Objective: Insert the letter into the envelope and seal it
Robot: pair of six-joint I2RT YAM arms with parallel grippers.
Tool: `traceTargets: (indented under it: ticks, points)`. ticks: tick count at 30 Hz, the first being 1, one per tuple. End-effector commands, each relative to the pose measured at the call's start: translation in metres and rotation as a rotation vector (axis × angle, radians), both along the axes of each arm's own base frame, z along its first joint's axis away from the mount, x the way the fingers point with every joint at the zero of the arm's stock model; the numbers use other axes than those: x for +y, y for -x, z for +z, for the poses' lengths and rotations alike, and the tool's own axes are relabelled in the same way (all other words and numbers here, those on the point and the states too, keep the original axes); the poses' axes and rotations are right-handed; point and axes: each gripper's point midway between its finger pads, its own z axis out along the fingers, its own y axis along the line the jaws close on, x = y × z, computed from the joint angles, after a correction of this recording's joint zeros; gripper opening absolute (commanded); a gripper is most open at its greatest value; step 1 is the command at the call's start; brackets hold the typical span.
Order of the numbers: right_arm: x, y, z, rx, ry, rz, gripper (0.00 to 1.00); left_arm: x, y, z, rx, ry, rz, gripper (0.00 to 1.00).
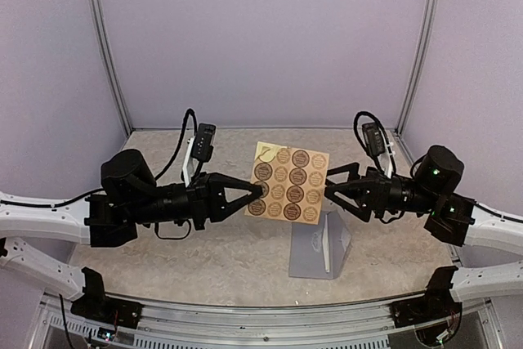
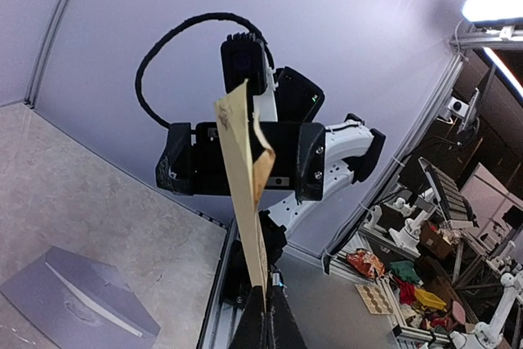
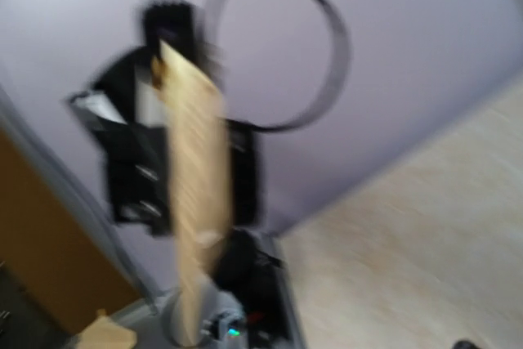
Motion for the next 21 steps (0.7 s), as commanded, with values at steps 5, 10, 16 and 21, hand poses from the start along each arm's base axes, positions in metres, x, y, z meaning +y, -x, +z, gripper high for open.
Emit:
traceTargets:
  ticks: [5,10,16,21]
  points:
    - [0.03,0.04,0.047,-0.136,-0.08,0.142,0.91,-0.012,0.032,0.001,-0.053,-0.082,-0.055,0.0]
    - [0.044,0.043,0.048,-0.133,-0.099,0.159,0.67,-0.011,0.038,0.0,-0.06,-0.08,-0.057,0.0]
    - [0.051,0.039,0.045,-0.115,-0.11,0.148,0.27,-0.008,0.039,-0.005,-0.052,-0.077,-0.055,0.0]
    - [0.05,0.036,0.043,-0.111,-0.113,0.123,0.21,-0.005,0.037,-0.009,-0.048,-0.084,-0.04,0.0]
